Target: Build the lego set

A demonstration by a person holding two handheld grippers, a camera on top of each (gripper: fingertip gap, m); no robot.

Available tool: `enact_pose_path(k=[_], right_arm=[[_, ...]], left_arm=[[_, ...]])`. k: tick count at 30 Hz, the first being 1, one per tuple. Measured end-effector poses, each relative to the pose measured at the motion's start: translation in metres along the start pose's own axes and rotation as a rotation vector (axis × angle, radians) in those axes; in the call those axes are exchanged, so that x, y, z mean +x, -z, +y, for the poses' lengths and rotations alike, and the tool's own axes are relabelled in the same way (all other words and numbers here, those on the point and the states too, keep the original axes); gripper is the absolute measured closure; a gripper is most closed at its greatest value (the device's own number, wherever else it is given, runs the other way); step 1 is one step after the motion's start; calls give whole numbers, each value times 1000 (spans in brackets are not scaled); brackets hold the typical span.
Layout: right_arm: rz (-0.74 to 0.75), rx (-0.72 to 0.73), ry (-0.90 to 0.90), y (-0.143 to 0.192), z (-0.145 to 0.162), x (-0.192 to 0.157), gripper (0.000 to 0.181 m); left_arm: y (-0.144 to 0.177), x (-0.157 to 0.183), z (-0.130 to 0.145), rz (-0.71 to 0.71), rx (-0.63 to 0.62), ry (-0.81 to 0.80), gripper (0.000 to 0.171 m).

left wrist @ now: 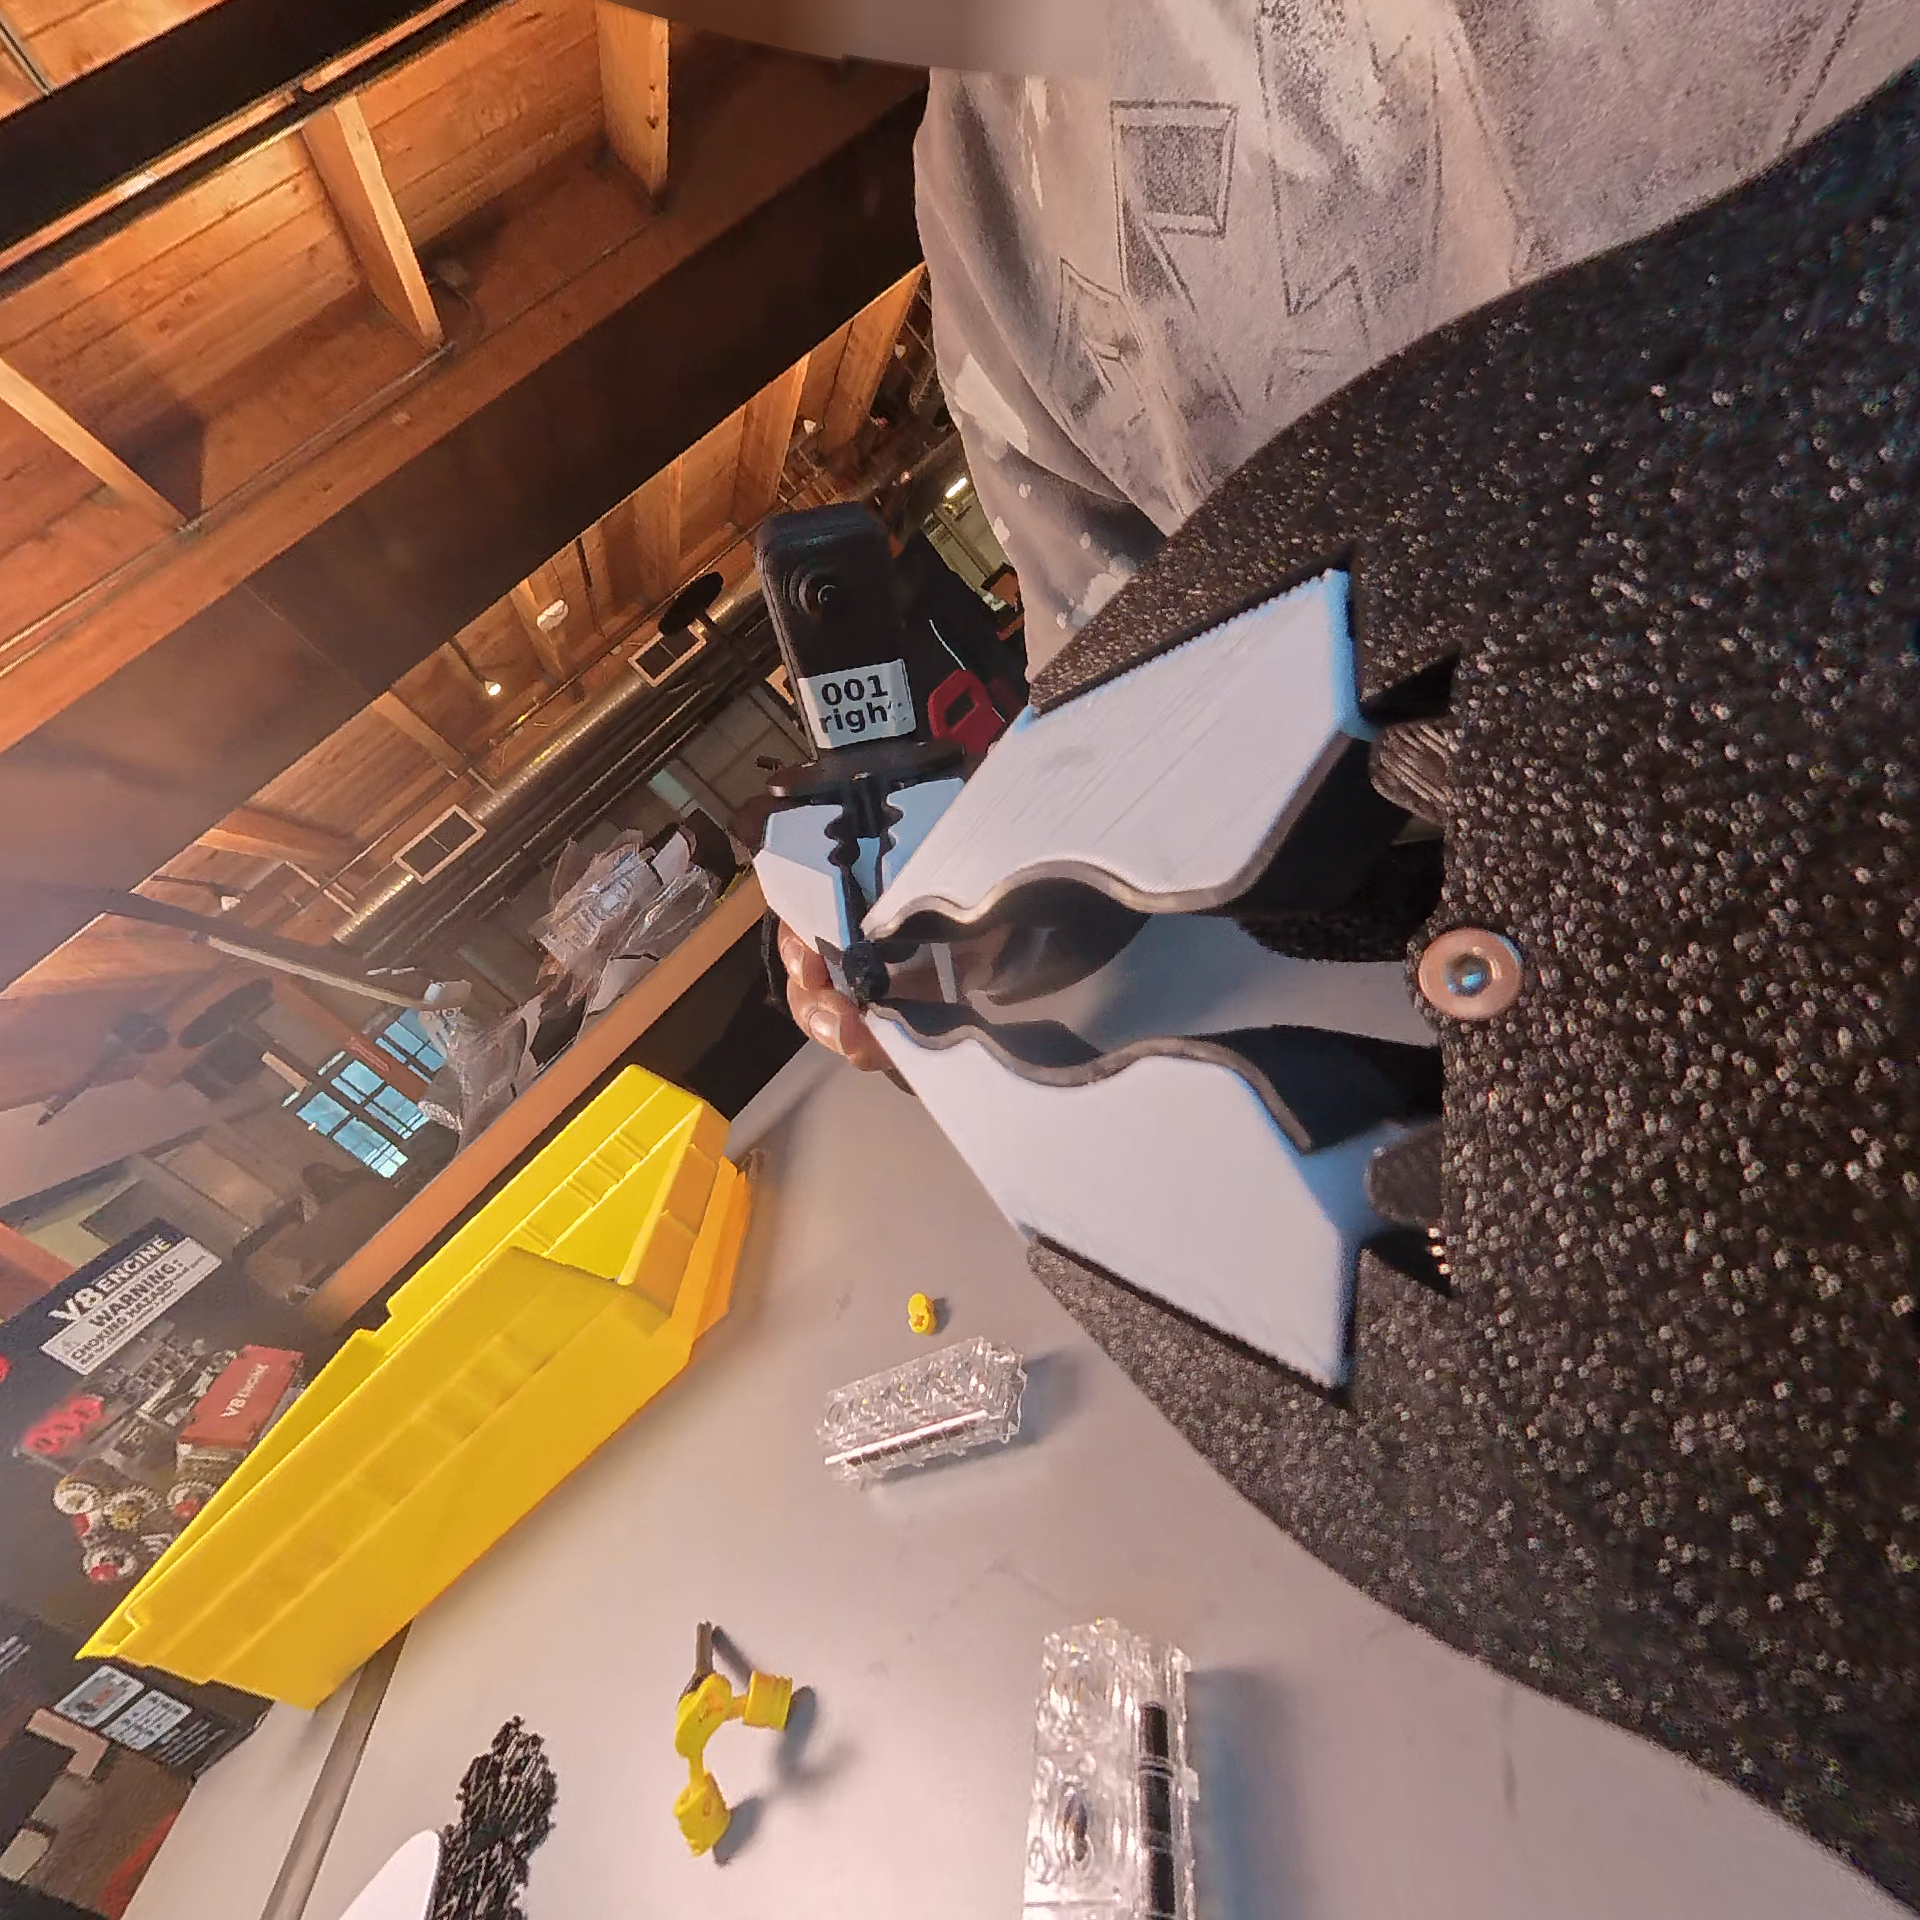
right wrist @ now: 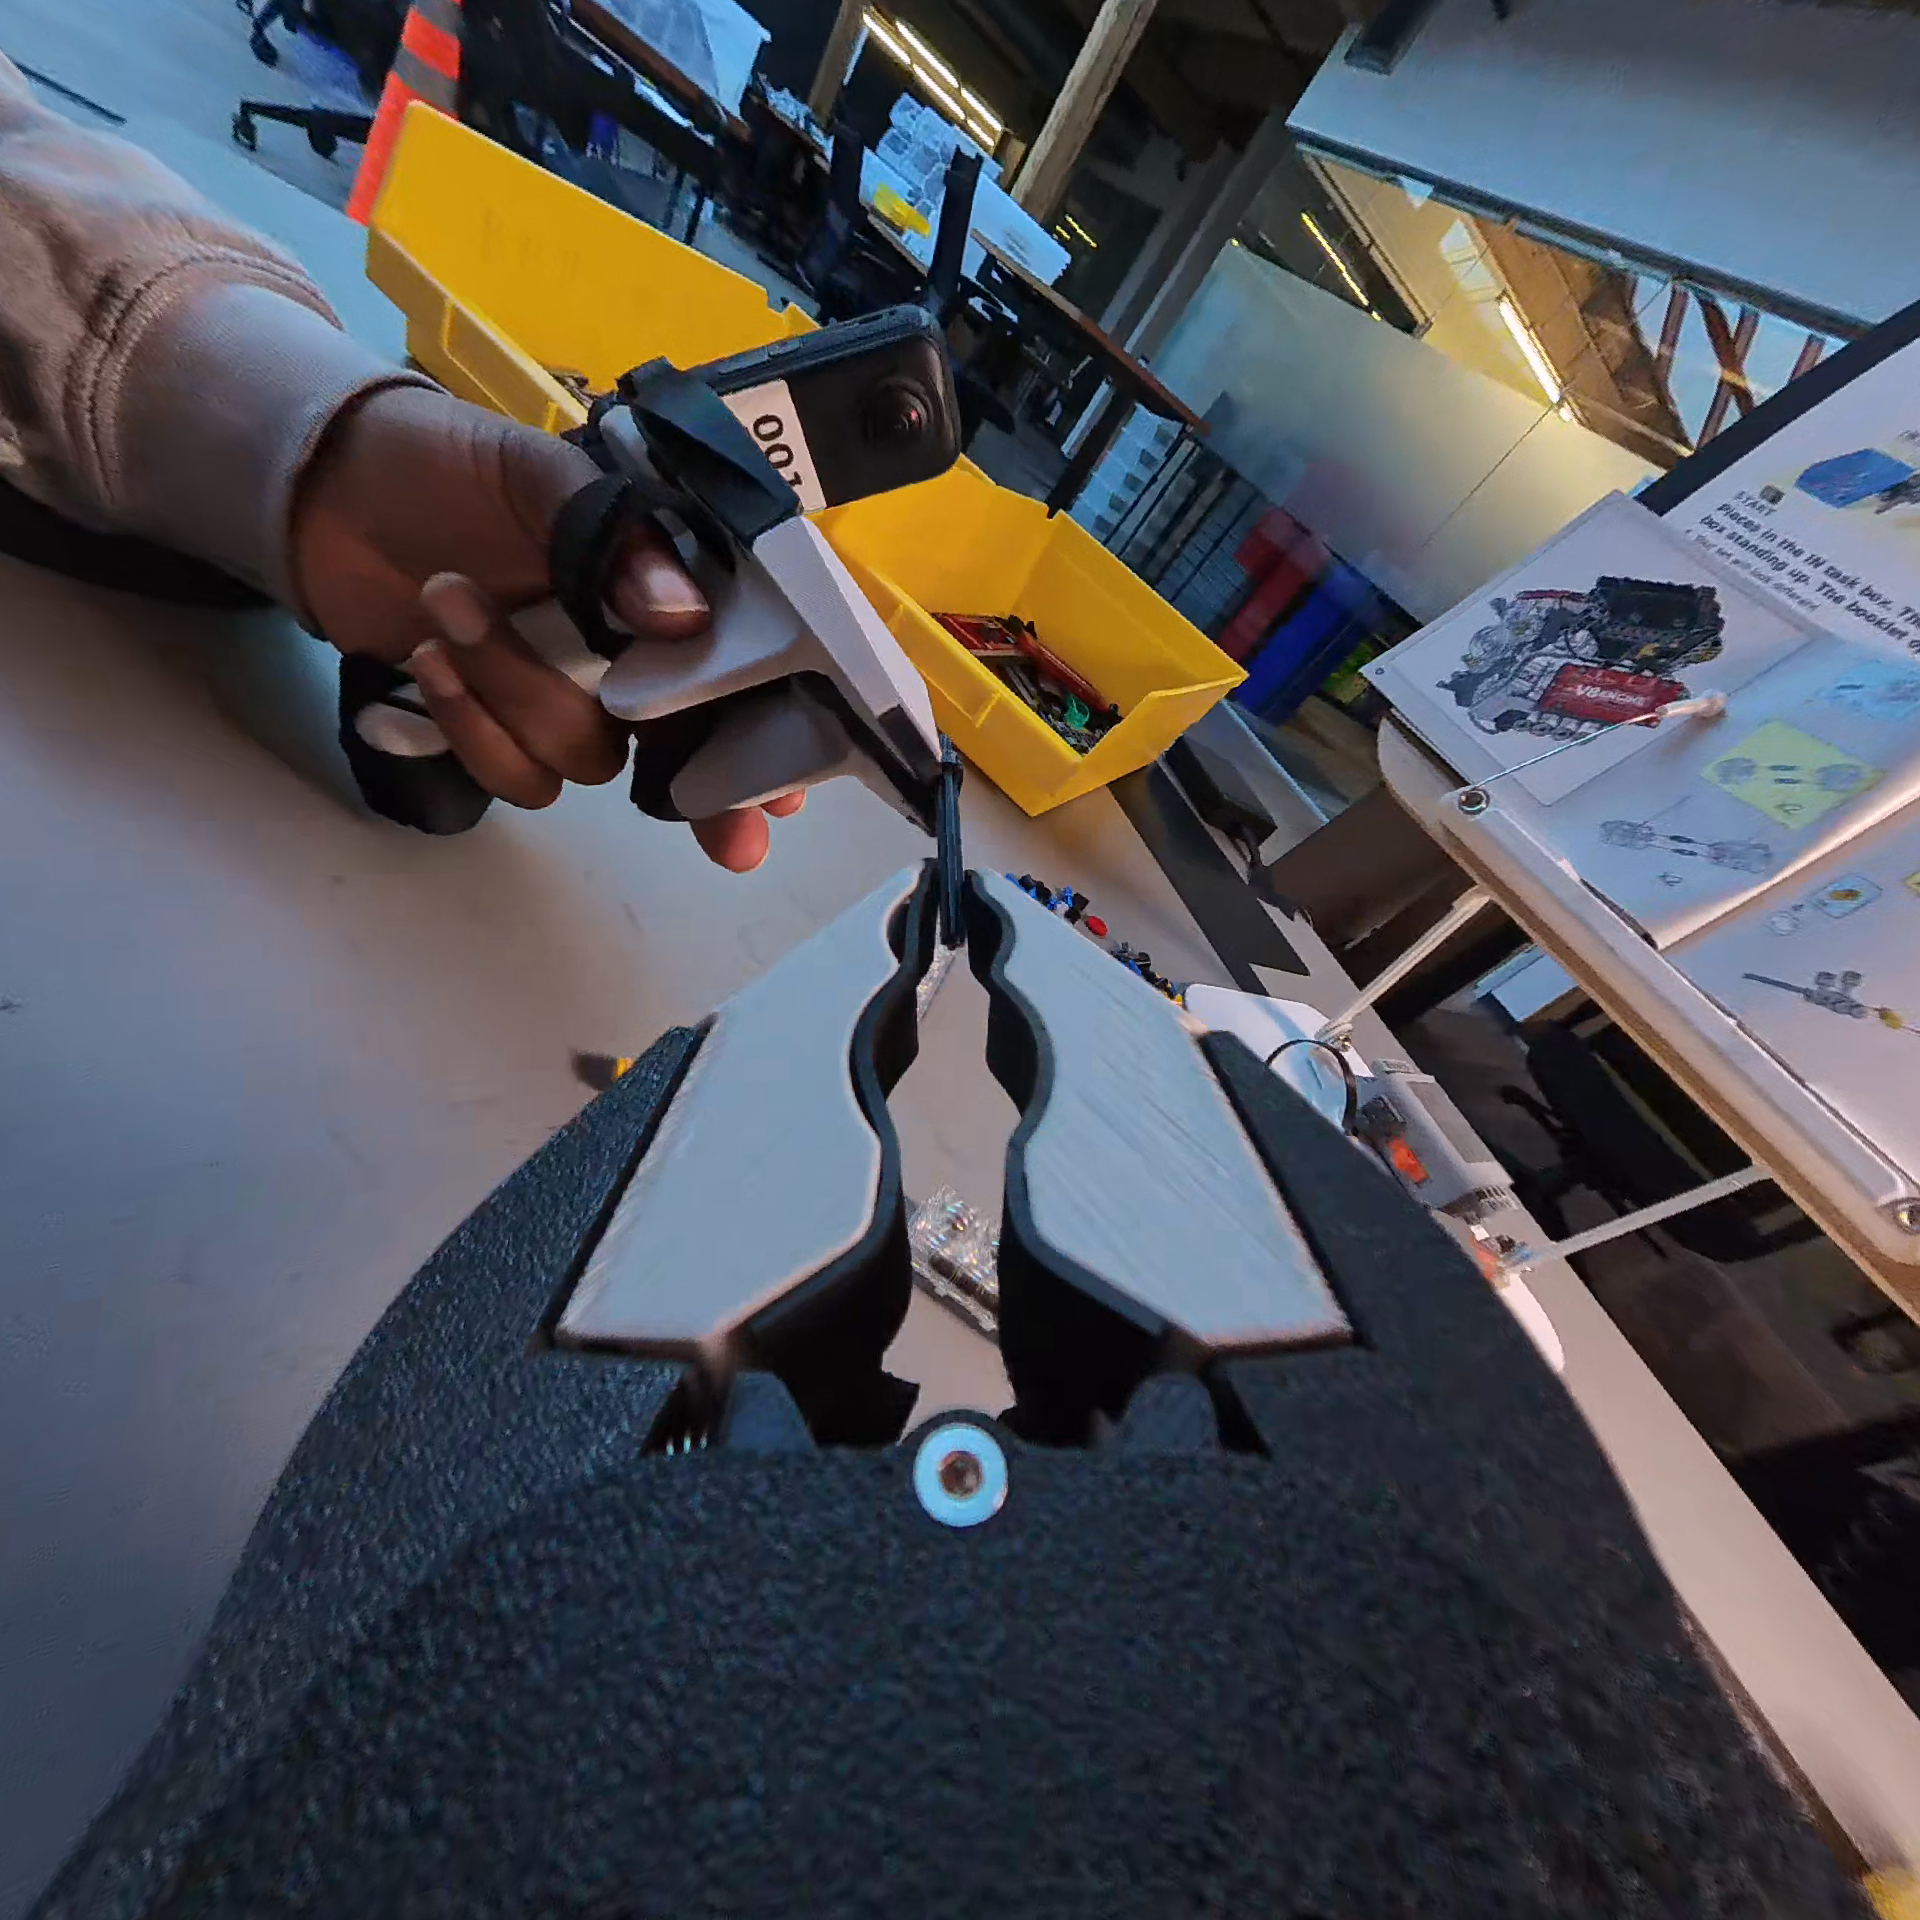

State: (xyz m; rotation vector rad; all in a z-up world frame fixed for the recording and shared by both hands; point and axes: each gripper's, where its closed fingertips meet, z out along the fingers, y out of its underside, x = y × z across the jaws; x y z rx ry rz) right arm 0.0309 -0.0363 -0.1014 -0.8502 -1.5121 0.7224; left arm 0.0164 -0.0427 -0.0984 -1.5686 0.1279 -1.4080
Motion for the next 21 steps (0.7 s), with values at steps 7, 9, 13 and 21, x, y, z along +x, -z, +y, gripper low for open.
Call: enact_pose_path(k=[7, 9, 13, 21], right_arm=[[-8, -45, 50, -2, 8, -4, 177], [-22, -49, 30, -2, 10, -4, 177], [-75, -18, -56, 1, 10, -5, 177], [-132, 48, -161, 7, 2, -8, 177]], left_arm=[[0, -8, 4, -16, -7, 48, 162], [0, -9, 5, -20, -21, 31, 161], [-2, -6, 7, -22, -58, -49, 161], [0, 3, 8, -28, -109, -240, 161]])
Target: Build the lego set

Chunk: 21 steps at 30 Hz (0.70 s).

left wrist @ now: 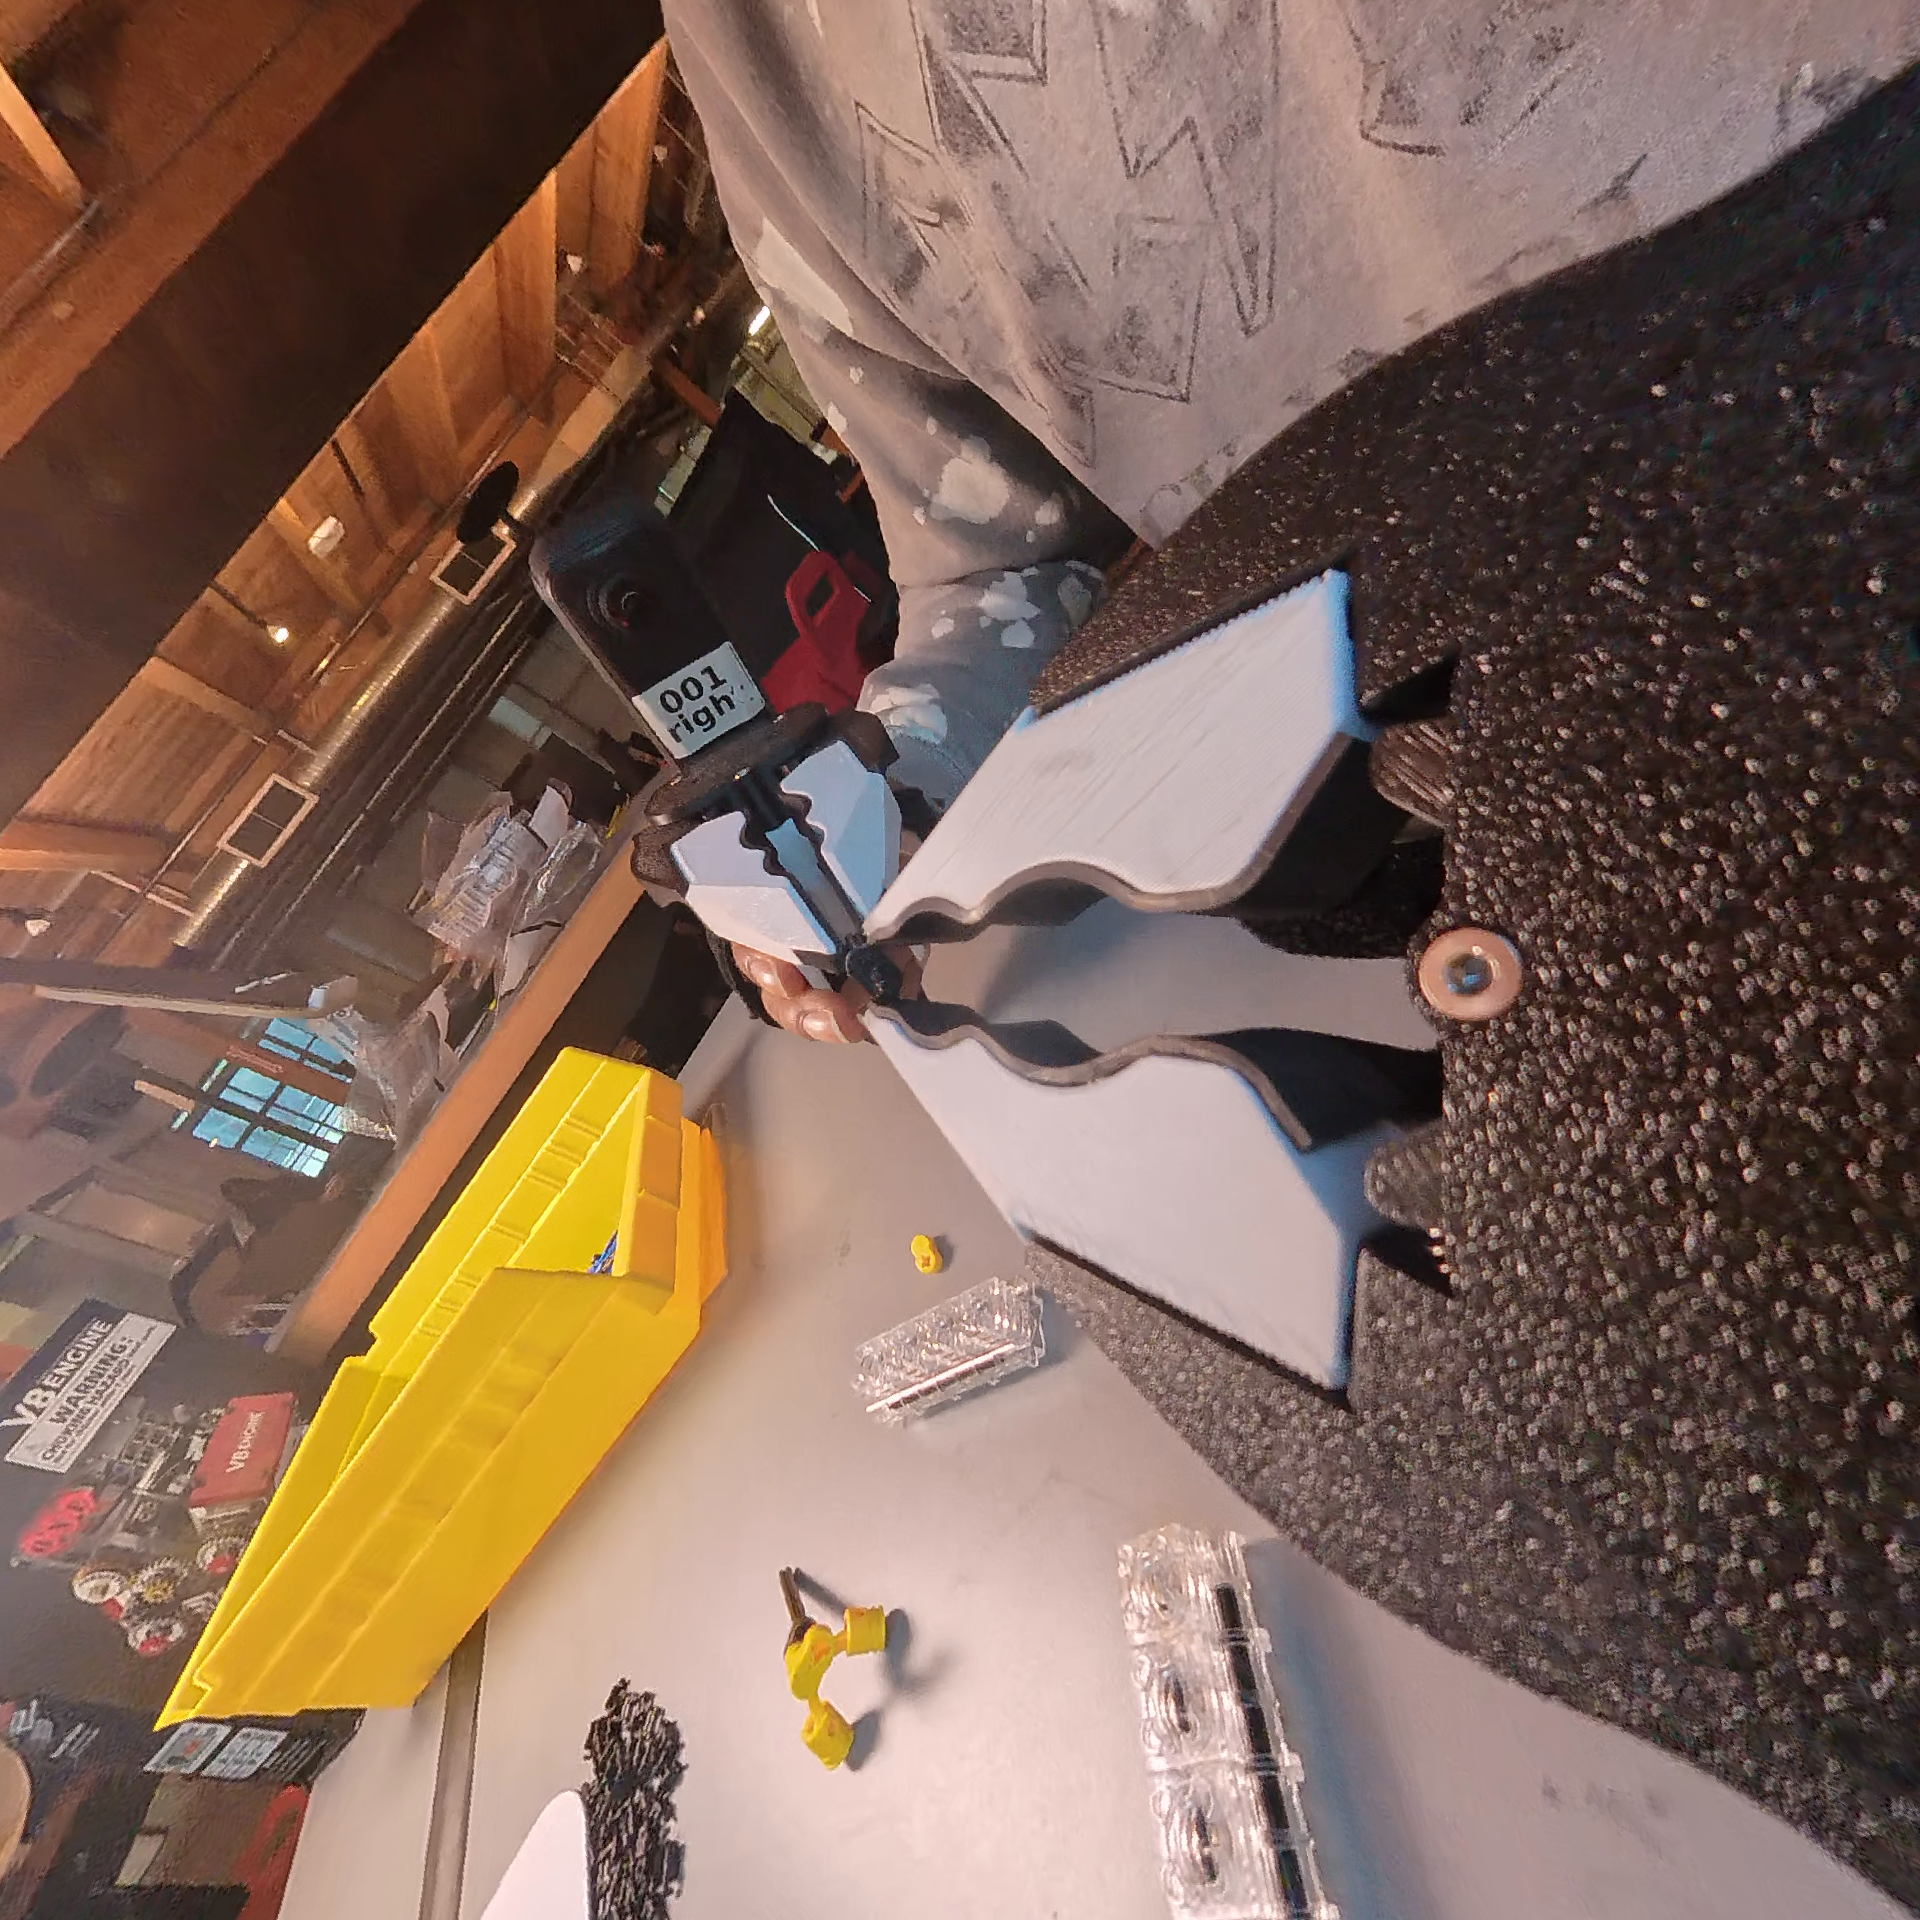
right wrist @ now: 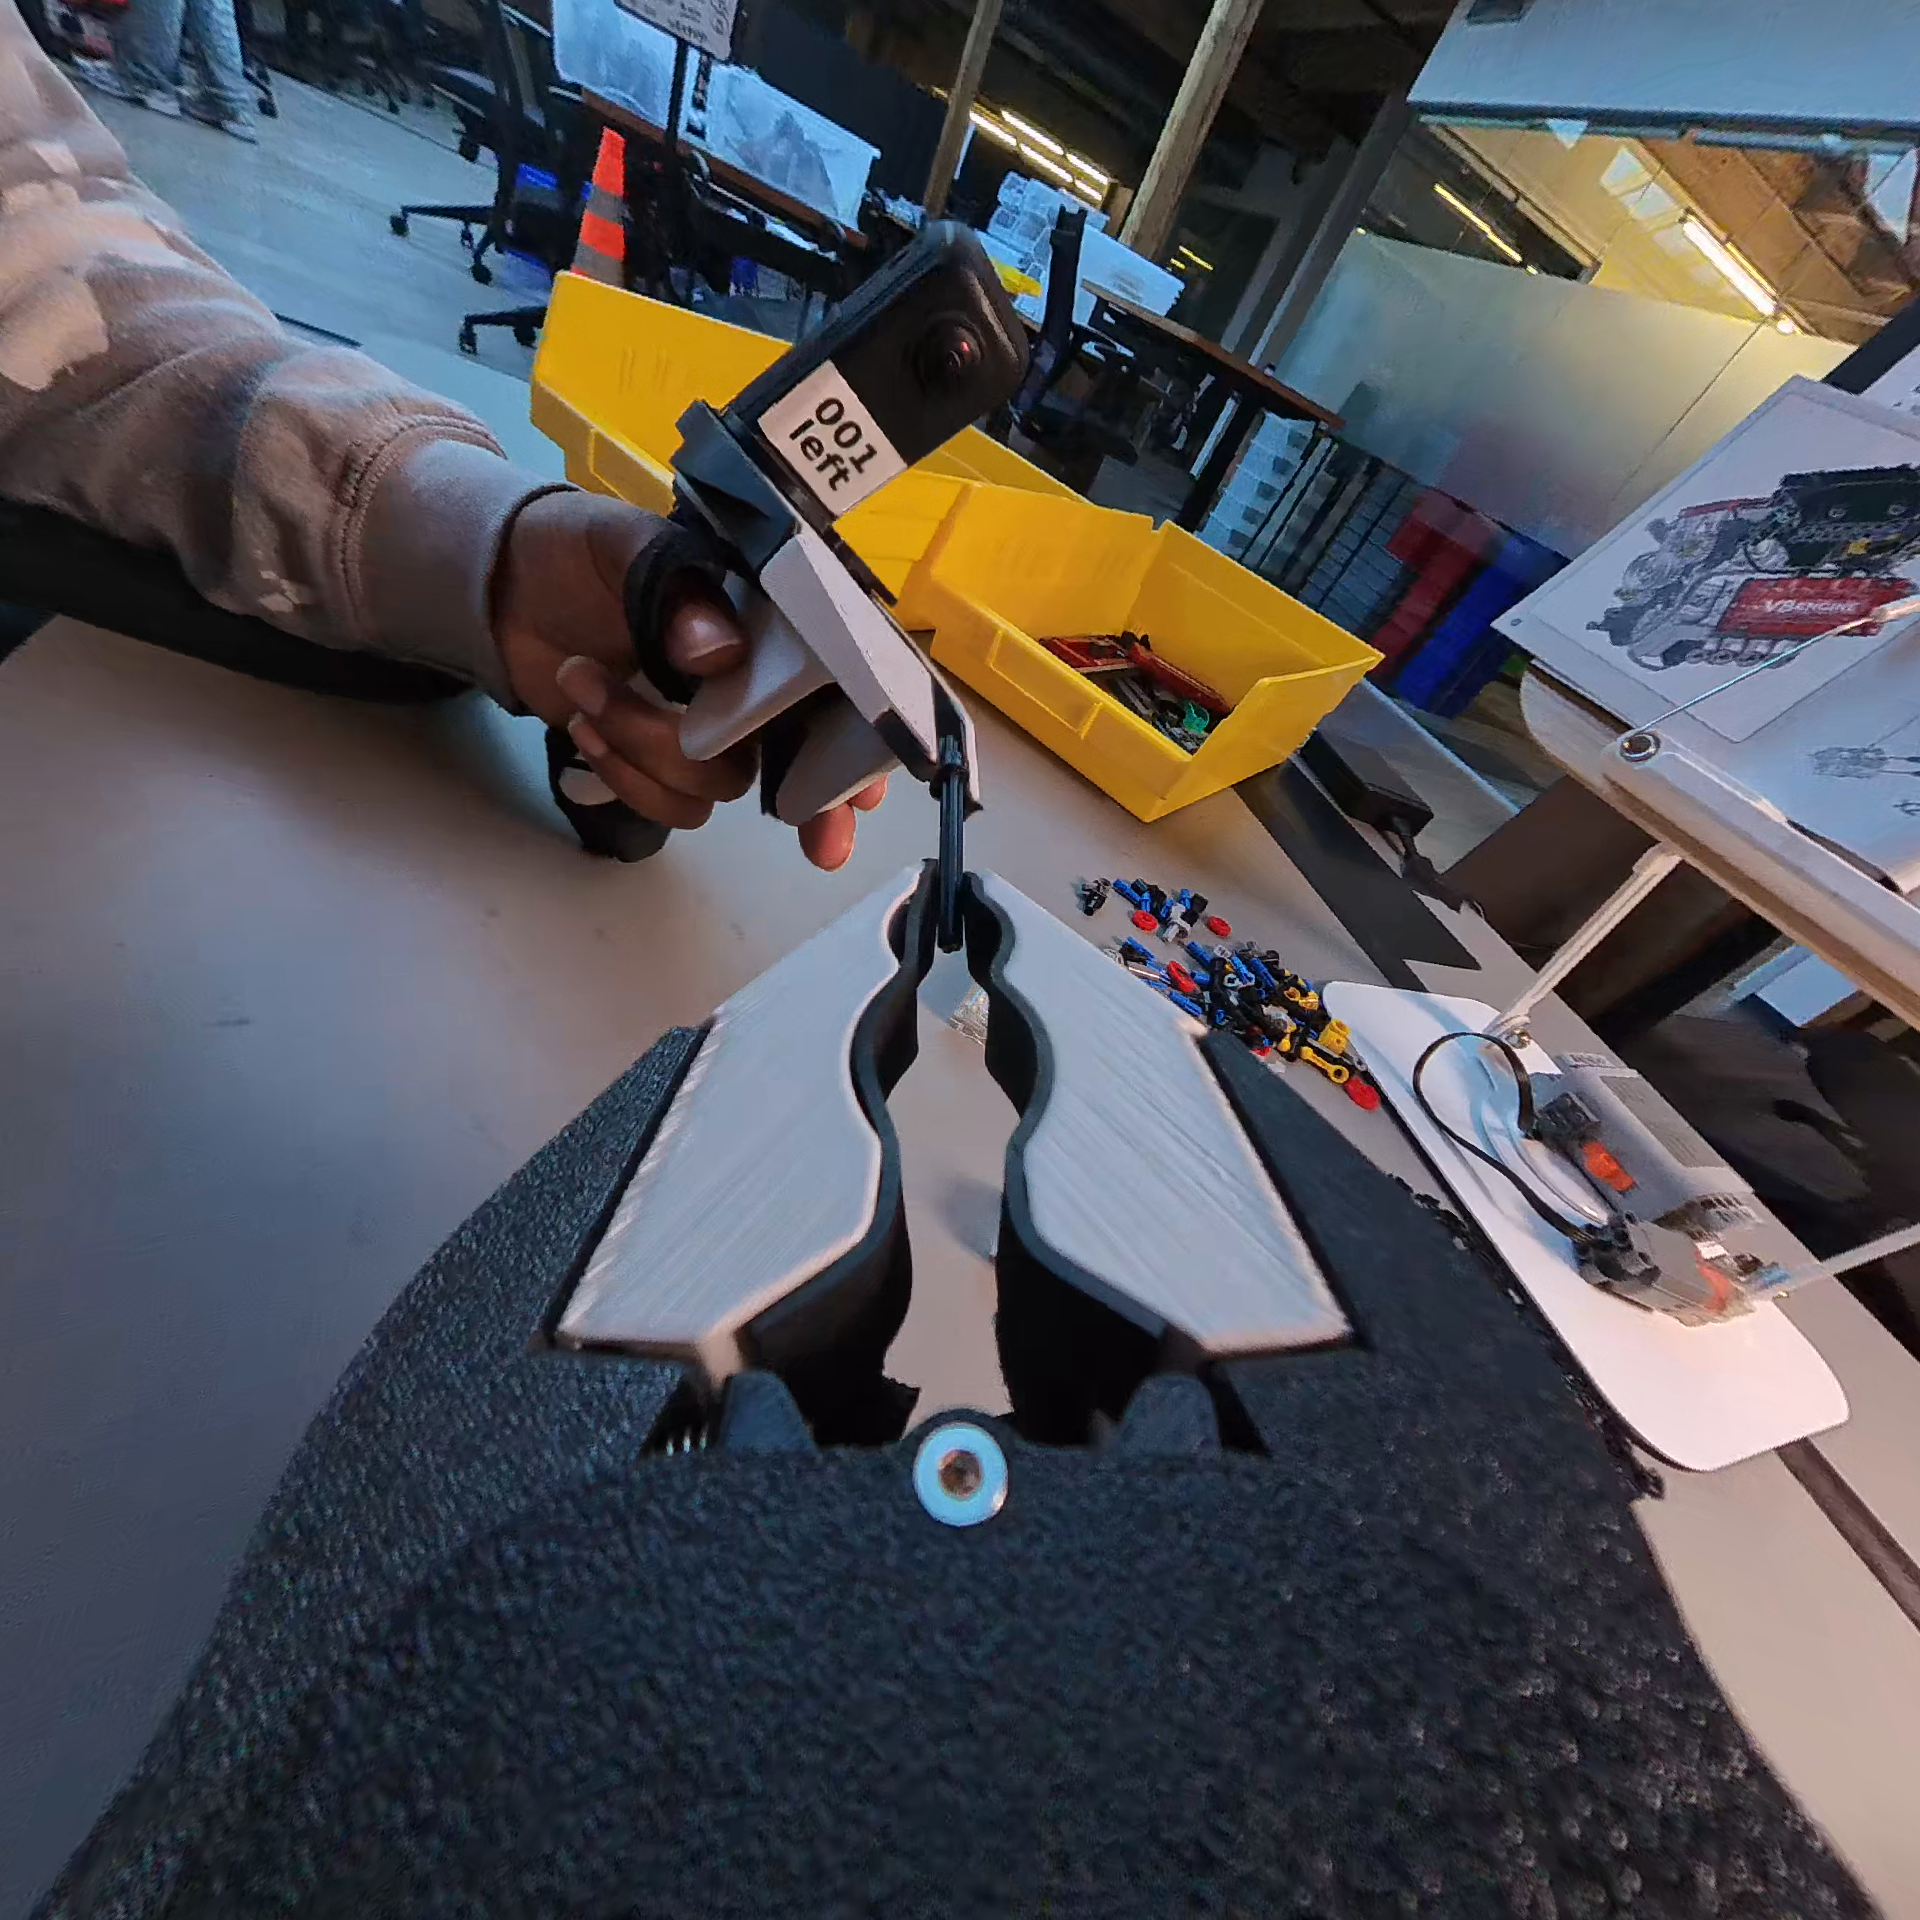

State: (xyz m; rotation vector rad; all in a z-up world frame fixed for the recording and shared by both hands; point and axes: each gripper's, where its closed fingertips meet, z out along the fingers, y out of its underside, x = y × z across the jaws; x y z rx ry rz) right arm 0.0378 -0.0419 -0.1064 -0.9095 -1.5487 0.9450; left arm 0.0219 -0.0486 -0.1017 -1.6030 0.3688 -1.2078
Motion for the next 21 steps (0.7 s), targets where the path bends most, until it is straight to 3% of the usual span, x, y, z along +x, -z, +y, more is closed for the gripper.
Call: enact_pose_path(k=[16, 21], right_arm=[[39, -32, 36, -3, 6, 3, 177], [-19, 26, -54, 1, -1, 1, 177]], left_arm=[[0, -7, 2, -33, -5, 52, 162], [0, 2, 0, -20, -14, -66, 157]])
